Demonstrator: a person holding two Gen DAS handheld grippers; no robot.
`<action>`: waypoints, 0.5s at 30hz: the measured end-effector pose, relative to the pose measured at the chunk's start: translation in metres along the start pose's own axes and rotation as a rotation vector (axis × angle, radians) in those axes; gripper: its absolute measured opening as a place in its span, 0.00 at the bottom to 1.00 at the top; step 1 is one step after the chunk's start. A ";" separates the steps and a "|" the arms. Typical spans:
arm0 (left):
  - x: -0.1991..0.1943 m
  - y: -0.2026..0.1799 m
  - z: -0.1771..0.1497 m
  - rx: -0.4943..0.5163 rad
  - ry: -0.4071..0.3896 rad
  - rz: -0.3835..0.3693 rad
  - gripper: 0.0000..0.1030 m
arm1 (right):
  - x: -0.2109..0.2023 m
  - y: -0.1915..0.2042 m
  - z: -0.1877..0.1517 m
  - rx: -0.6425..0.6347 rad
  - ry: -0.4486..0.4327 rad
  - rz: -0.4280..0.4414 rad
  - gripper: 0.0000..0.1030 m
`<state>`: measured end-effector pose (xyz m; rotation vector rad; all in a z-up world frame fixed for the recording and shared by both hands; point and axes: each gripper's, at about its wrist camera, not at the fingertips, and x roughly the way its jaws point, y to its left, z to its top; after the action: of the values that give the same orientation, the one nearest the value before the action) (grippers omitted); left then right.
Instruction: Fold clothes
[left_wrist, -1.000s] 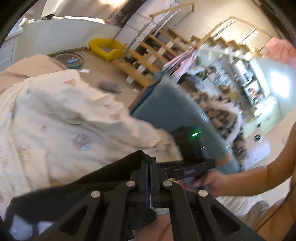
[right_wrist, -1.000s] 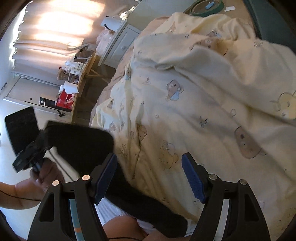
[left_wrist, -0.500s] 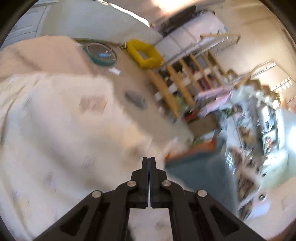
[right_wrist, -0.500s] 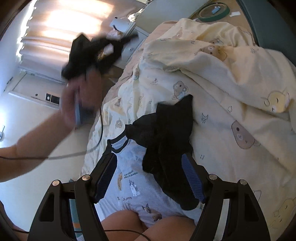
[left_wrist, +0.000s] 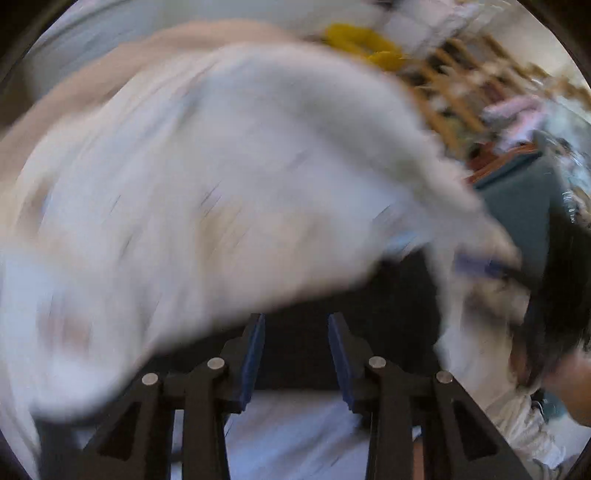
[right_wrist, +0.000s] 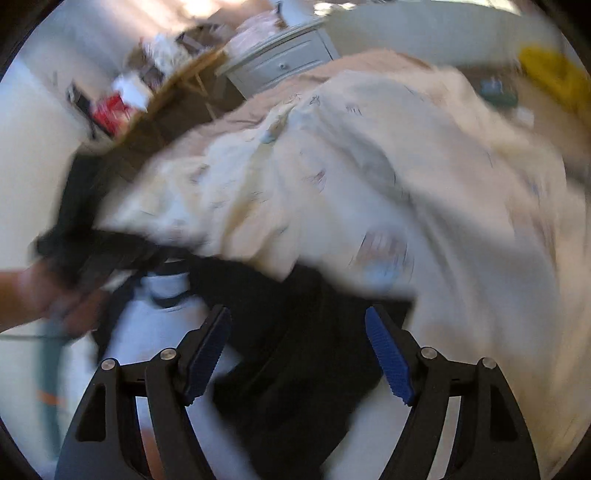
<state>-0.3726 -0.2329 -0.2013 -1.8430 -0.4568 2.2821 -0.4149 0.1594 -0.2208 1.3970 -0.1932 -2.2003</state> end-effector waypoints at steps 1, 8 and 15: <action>0.000 0.012 -0.016 -0.059 0.004 -0.006 0.35 | 0.013 -0.001 0.008 -0.037 0.017 -0.023 0.77; 0.001 0.031 -0.085 -0.251 -0.004 -0.095 0.35 | 0.035 -0.001 0.015 -0.184 0.224 0.053 0.04; 0.003 -0.003 -0.072 -0.191 -0.071 -0.201 0.35 | -0.084 -0.024 0.049 -0.193 0.013 -0.056 0.03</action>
<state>-0.3035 -0.2203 -0.2166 -1.7101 -0.8566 2.2400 -0.4387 0.2138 -0.1405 1.3240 0.0623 -2.1890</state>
